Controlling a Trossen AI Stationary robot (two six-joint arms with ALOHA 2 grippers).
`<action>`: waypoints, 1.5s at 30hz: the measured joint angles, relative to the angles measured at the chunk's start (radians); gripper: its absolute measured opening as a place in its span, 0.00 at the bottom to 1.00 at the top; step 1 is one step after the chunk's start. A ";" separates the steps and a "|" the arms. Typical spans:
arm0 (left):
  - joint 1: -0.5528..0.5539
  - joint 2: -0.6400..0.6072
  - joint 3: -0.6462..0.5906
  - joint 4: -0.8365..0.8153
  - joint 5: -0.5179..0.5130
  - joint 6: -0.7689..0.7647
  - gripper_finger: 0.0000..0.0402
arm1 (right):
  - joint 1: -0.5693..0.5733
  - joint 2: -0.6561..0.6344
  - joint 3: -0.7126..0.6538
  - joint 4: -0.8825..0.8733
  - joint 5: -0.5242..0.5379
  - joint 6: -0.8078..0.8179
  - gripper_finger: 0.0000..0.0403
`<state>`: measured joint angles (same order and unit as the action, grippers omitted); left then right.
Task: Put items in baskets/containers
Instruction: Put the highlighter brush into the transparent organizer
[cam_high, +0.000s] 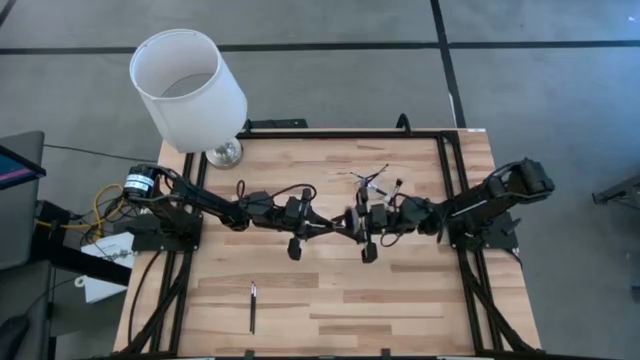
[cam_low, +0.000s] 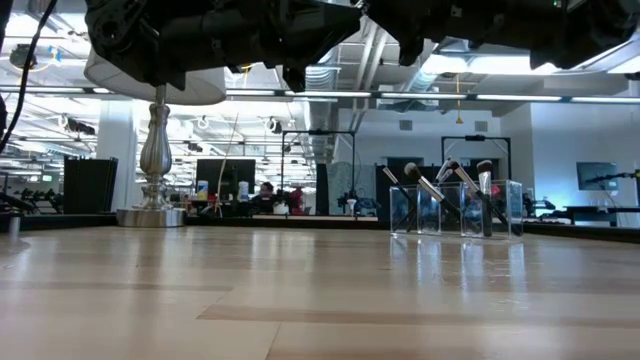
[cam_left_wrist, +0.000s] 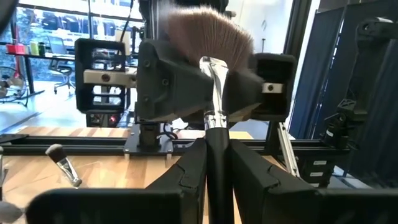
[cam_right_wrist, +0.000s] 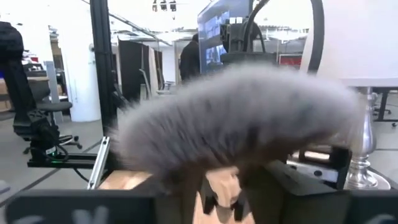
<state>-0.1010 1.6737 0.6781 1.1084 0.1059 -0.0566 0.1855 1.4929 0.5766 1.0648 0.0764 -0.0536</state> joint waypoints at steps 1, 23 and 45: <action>-0.003 0.000 0.000 0.000 0.000 0.000 0.14 | -0.004 0.000 0.000 -0.009 -0.003 0.000 0.23; -0.003 0.000 -0.003 -0.064 -0.070 -0.008 0.29 | -0.010 -0.039 -0.001 -0.119 0.130 -0.002 0.12; -0.019 0.000 -0.187 -0.151 -0.376 -0.169 0.38 | -0.041 -0.409 -0.001 -1.122 0.933 0.480 0.14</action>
<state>-0.1204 1.6737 0.4911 0.9577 -0.2704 -0.2260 0.1445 1.0839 0.5758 -0.0573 1.0093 0.4265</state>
